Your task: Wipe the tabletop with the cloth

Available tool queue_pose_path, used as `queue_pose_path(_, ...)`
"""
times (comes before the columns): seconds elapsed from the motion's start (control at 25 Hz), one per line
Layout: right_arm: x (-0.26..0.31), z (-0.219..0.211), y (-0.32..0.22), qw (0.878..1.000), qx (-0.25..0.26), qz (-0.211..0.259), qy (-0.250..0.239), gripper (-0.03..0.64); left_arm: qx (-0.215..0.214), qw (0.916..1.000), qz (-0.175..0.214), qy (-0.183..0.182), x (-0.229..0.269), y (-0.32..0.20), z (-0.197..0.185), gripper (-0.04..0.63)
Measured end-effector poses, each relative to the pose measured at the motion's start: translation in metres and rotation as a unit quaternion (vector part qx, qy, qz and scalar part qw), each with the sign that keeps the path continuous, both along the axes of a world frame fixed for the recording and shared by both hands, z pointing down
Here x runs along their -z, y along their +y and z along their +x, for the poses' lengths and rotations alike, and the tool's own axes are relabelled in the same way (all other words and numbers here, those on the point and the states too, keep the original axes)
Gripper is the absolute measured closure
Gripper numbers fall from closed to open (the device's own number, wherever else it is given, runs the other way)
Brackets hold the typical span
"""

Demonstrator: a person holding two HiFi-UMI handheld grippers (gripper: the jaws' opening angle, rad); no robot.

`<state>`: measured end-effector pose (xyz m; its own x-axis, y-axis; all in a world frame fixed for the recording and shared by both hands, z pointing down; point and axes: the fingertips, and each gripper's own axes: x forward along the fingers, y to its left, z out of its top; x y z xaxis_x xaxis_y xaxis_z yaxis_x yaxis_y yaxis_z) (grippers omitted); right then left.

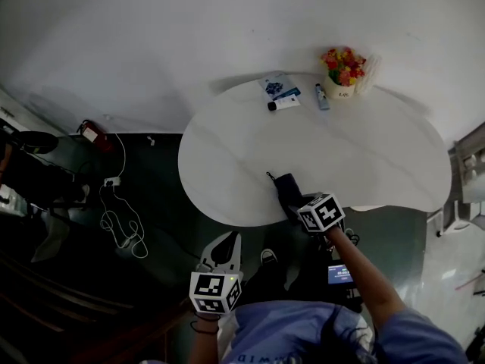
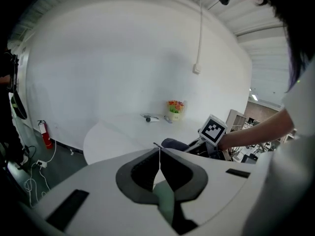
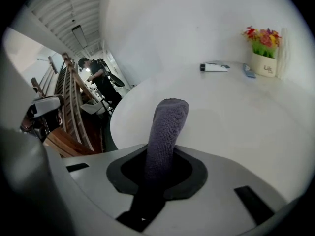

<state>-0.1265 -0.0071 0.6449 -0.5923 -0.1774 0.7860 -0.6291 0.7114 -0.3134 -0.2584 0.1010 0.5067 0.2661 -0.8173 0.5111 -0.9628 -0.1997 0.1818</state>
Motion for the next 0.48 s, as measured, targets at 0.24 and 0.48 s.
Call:
queue_pose_path(0.24, -0.001, 0.103, -0.024, 0.997, -0.07, -0.003, 0.01, 0.545, -0.05, 0.9987, 0.004, 0.002, 0.007, -0.042, 0.069, 0.578)
queue_pose_path(0.48, 0.003, 0.218, -0.05, 0.989, -0.146, 0.003, 0.022, 0.545, -0.115, 0.9933, 0.007, 0.003, 0.013, -0.081, 0.154, 0.578)
